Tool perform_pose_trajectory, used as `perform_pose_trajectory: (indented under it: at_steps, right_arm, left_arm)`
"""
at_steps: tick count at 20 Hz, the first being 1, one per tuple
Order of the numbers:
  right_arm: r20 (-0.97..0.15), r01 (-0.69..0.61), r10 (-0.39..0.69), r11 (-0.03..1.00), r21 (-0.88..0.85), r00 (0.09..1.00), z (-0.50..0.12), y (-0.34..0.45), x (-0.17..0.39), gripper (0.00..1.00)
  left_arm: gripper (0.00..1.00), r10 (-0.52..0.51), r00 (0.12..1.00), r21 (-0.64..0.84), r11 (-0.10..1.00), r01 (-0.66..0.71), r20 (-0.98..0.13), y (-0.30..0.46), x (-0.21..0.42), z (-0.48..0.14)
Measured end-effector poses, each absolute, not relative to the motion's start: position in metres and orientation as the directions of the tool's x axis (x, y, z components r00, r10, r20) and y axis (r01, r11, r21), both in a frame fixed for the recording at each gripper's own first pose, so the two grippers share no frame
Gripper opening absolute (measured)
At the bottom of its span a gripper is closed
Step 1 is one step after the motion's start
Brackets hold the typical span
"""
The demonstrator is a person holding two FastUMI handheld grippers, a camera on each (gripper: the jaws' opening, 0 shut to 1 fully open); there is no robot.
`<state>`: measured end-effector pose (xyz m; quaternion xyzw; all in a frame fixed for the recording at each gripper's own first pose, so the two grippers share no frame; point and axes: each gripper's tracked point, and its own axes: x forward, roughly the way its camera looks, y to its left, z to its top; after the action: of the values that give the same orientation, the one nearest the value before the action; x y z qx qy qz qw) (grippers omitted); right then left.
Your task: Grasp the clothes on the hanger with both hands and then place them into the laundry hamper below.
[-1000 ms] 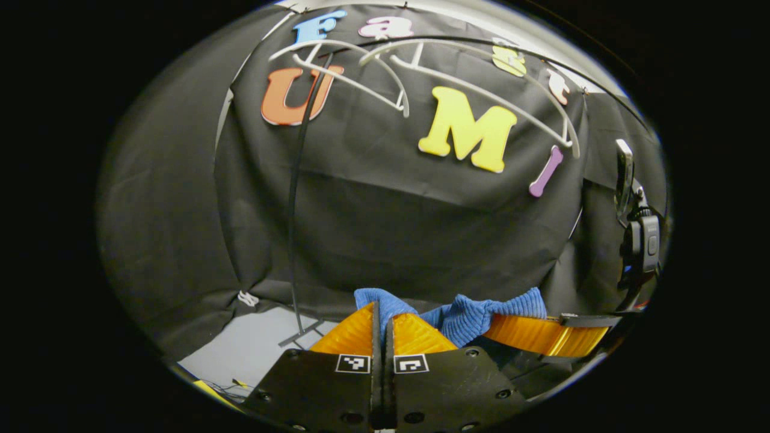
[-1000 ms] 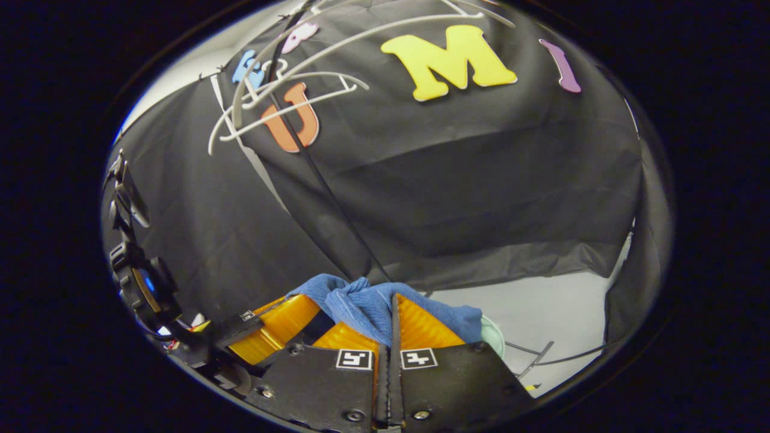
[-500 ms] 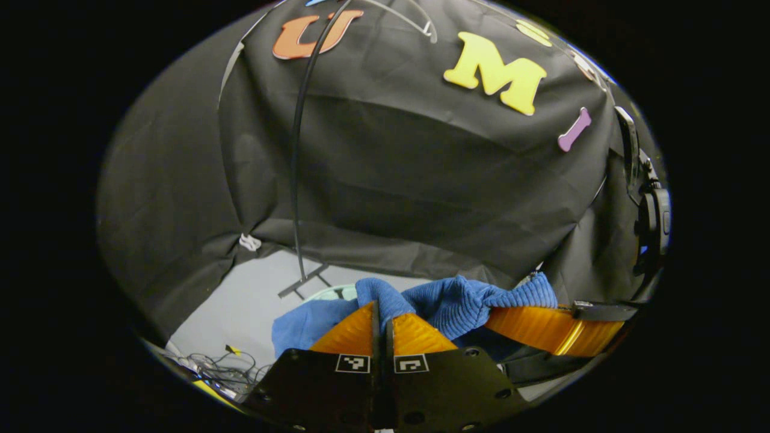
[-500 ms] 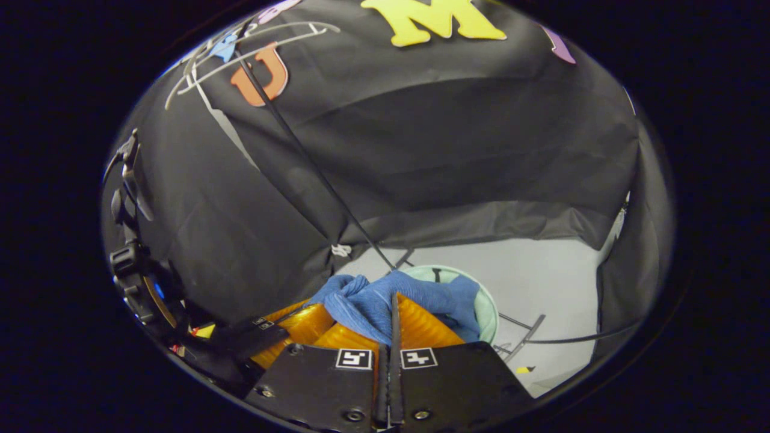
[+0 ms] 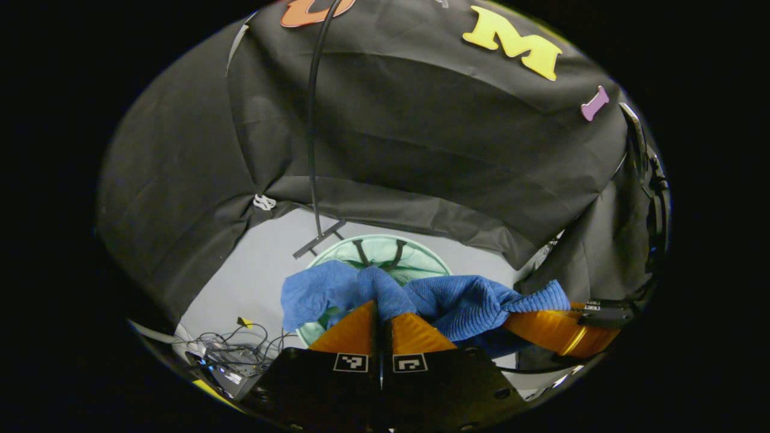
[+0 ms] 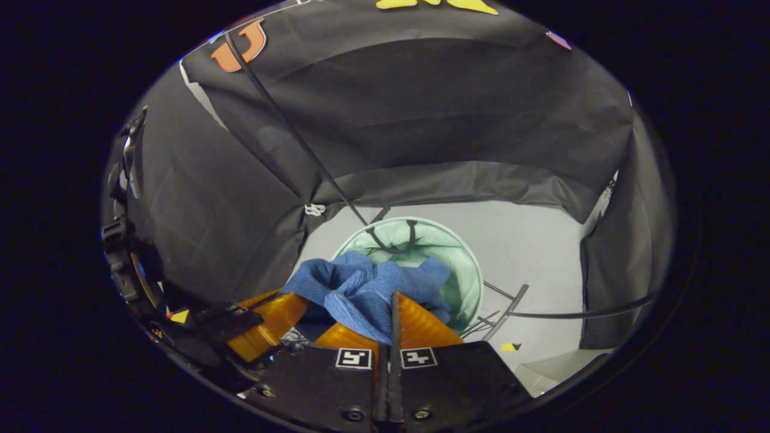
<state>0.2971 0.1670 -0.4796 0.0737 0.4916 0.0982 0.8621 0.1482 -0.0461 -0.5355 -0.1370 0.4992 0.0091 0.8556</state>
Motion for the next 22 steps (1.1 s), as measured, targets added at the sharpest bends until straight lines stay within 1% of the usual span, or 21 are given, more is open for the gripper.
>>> perform_pose_trajectory:
  at_steps: [1,2,4,7,8,9,10,11,12,13,15,16,17,18,19,22]
  right_arm:
    - [-0.832,-0.093,0.230,0.973,0.212,0.505,-0.479,0.166,0.296,0.05]
    - [-0.827,-0.098,0.230,0.973,0.209,0.514,-0.475,0.166,0.297,0.05]
    - [-0.816,-0.104,0.245,0.969,0.225,0.523,-0.469,0.169,0.296,0.06]
    - [-0.790,-0.080,0.209,0.976,0.201,0.576,-0.460,0.160,0.301,0.60]
    - [-0.782,-0.066,0.212,0.974,0.215,0.587,-0.457,0.158,0.299,0.65]
    - [-0.771,-0.057,0.216,0.972,0.229,0.599,-0.450,0.160,0.297,0.75]
    - [-0.761,-0.055,0.215,0.972,0.229,0.612,-0.446,0.160,0.295,0.79]
    - [-0.750,-0.063,0.216,0.972,0.227,0.625,-0.440,0.159,0.293,0.76]
    - [-0.733,-0.081,0.229,0.969,0.232,0.640,-0.431,0.161,0.293,0.80]
    - [-0.723,-0.095,0.227,0.971,0.220,0.652,-0.425,0.160,0.290,0.77]
    - [-0.688,-0.118,0.210,0.977,0.178,0.695,-0.404,0.156,0.282,0.79]
    - [-0.669,-0.125,0.208,0.977,0.171,0.713,-0.391,0.155,0.278,0.82]
    - [-0.649,-0.132,0.211,0.977,0.168,0.731,-0.376,0.154,0.273,0.79]
    - [-0.628,-0.139,0.207,0.978,0.156,0.750,-0.360,0.152,0.269,0.79]
    - [-0.604,-0.148,0.202,0.979,0.139,0.771,-0.348,0.148,0.263,0.79]
    - [-0.533,-0.173,0.203,0.979,0.107,0.821,-0.307,0.141,0.238,0.80]
  left_arm:
    - [0.09,-0.127,0.507,-0.230,0.962,-0.145,-0.852,-0.046,0.149,-0.531]
    - [0.00,-0.141,0.517,-0.244,0.960,-0.136,-0.845,-0.048,0.150,-0.528]
    - [0.40,-0.157,0.542,-0.261,0.958,-0.120,-0.826,-0.048,0.156,-0.522]
    - [1.00,-0.090,0.590,-0.202,0.971,-0.127,-0.803,-0.029,0.162,-0.512]
    - [1.00,-0.099,0.595,-0.211,0.970,-0.122,-0.798,-0.030,0.159,-0.509]
    - [0.95,-0.107,0.598,-0.218,0.969,-0.116,-0.794,-0.033,0.155,-0.506]
    - [0.95,-0.103,0.602,-0.210,0.972,-0.110,-0.792,-0.031,0.152,-0.501]
    - [0.95,-0.098,0.611,-0.200,0.975,-0.101,-0.785,-0.028,0.151,-0.496]
    - [0.95,-0.094,0.625,-0.192,0.977,-0.092,-0.775,-0.025,0.149,-0.489]
    - [0.95,-0.090,0.640,-0.183,0.980,-0.081,-0.763,-0.024,0.146,-0.480]
    - [0.95,-0.088,0.673,-0.171,0.983,-0.059,-0.734,-0.020,0.142,-0.460]
    - [1.00,-0.083,0.692,-0.165,0.985,-0.052,-0.717,-0.016,0.141,-0.445]
    - [0.95,-0.081,0.713,-0.163,0.986,-0.047,-0.696,-0.011,0.141,-0.430]
    - [1.00,-0.076,0.734,-0.163,0.985,-0.048,-0.675,-0.007,0.140,-0.416]
    - [0.95,-0.076,0.750,-0.169,0.984,-0.048,-0.657,-0.002,0.138,-0.402]
    - [0.95,-0.066,0.800,-0.169,0.985,-0.044,-0.597,0.009,0.129,-0.358]
